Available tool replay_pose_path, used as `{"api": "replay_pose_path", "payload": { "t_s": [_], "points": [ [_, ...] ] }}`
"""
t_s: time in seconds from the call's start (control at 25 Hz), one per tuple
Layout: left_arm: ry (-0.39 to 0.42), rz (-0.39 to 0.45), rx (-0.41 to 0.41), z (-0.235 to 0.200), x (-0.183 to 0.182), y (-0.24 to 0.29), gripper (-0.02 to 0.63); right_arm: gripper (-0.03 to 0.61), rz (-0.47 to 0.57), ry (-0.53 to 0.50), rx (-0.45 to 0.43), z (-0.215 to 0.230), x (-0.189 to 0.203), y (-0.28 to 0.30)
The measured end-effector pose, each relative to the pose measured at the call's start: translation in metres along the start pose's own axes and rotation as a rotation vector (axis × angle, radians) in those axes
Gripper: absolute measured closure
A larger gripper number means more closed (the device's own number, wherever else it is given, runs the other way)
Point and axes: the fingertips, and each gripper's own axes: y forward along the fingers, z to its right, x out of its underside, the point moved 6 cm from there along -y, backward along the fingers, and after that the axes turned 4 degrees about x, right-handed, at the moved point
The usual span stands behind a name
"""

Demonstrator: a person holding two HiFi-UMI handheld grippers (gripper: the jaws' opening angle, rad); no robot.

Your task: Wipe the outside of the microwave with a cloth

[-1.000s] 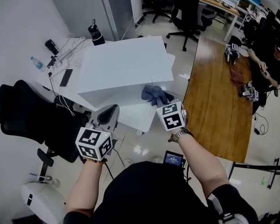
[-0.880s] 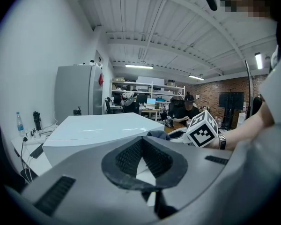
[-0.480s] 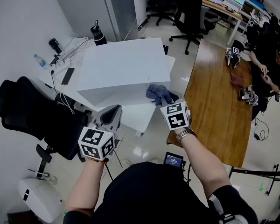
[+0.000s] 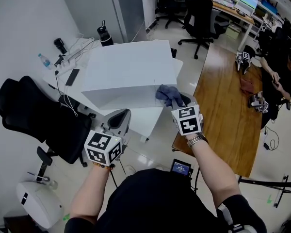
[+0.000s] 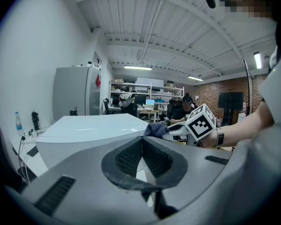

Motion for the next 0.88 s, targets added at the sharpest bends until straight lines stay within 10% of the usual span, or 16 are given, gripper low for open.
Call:
{"api": "replay_pose_path", "payload": {
  "t_s": [0.28, 0.88],
  "points": [
    [0.023, 0.028, 0.086, 0.018, -0.005, 0.007, 0.563, 0.505, 0.078, -0.036, -0.12, -0.016, -0.026, -0.033],
    [0.1, 0.047, 0.197, 0.04, -0.004, -0.001, 0.353, 0.505, 0.207, -0.198, -0.662, -0.1, -0.086, -0.093]
  ]
}}
